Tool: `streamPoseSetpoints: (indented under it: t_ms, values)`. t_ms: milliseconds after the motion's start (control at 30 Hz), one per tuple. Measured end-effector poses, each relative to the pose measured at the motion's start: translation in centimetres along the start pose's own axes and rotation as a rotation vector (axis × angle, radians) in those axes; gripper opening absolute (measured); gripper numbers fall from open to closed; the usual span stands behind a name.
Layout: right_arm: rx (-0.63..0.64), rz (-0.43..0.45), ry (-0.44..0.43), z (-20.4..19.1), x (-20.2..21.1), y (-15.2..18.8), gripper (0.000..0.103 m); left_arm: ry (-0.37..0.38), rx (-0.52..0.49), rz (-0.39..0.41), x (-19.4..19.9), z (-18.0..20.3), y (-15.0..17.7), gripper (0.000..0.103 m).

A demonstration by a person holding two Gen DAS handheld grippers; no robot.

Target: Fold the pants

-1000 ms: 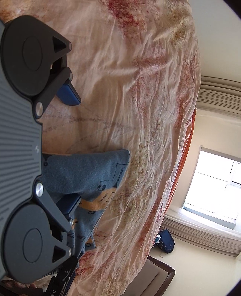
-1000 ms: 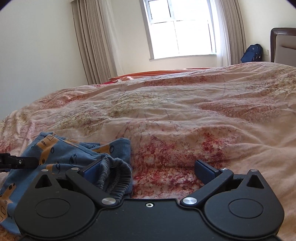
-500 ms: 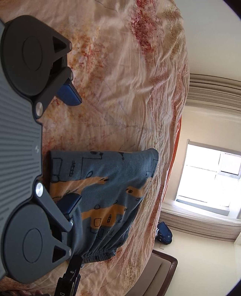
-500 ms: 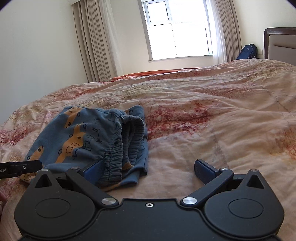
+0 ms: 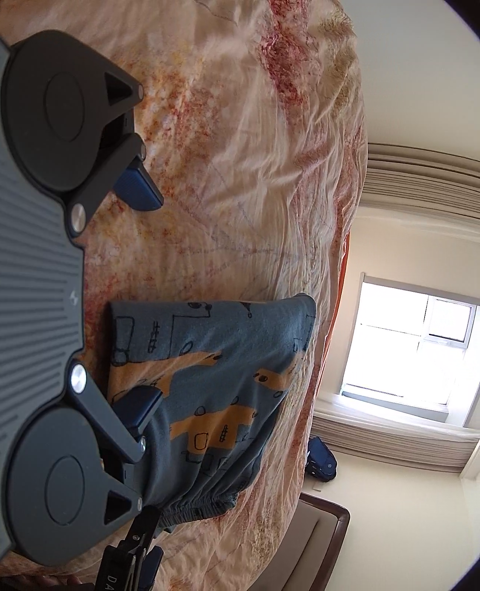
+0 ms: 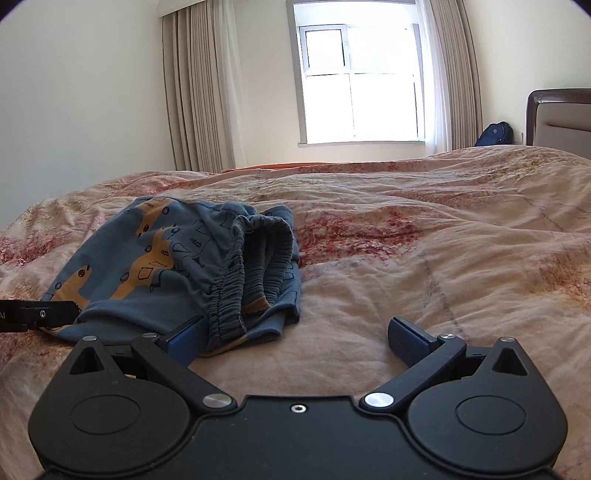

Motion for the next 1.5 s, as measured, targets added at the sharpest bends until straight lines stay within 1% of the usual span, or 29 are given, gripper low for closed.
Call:
streamPoseSetpoints:
  t_ms: [433,933,1233,1300,1367,1433,1500]
  values:
    - [0.003,0.035,0.002,-0.1,0.1,0.4,0.103,0.002,-0.005,0.017,0.0,0.0,0.3,0.102]
    - [-0.010,0.051,-0.009,0.0,0.1,0.6,0.103,-0.003,-0.012,0.034,0.0,0.1,0.5,0.102]
    - [-0.010,0.050,-0.008,0.0,0.1,0.6,0.103,0.000,-0.011,0.032,0.1,0.1,0.5,0.102]
    - [-0.009,0.043,-0.008,0.0,0.1,0.4,0.103,0.007,-0.006,0.016,0.2,0.1,0.2,0.102]
    - [-0.014,0.019,-0.026,-0.1,0.1,-0.1,0.103,0.014,0.004,-0.007,0.2,0.0,-0.5,0.102]
    - [-0.028,0.005,-0.107,-0.3,0.2,-0.9,0.103,0.024,0.023,-0.022,0.3,-0.2,-1.1,0.103]
    - [-0.035,0.003,-0.152,-0.5,0.0,-1.6,0.103,0.024,0.044,-0.027,0.1,-0.6,-1.9,0.103]
Point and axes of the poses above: each gripper's, at about its wrist camera, not at the fingertips, and x roughly against the way its jaws point, z to its right, y to its underside, the point moved 6 cm from there along -x, roughly the way its jaws point
